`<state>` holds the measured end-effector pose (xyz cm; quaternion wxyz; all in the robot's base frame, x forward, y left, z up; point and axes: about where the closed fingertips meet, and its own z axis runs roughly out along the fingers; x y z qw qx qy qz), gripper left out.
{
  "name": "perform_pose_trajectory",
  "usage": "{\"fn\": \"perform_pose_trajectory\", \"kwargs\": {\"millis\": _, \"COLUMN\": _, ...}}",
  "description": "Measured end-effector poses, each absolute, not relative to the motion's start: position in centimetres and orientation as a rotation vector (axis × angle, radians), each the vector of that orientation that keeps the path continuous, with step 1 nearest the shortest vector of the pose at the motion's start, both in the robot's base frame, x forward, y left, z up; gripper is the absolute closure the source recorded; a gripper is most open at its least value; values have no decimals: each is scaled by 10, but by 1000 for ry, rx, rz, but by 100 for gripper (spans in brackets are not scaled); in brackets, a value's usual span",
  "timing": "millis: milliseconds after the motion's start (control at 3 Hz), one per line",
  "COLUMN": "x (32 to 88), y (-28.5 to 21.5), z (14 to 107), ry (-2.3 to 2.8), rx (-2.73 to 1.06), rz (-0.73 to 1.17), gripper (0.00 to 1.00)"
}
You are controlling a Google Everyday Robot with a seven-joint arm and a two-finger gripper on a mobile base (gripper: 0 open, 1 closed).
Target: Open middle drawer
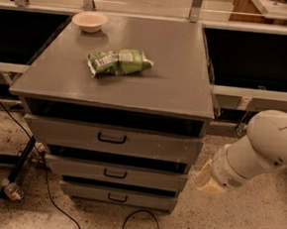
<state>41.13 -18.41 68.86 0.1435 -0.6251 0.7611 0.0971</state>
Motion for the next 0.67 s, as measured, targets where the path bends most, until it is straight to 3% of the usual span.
{"fn": "perform_pose_trajectory", "kwargs": {"millis": 667, "x": 456, "y": -148, "z": 646, "ry": 2142, "rx": -1649, "rz": 384, "gripper": 100}}
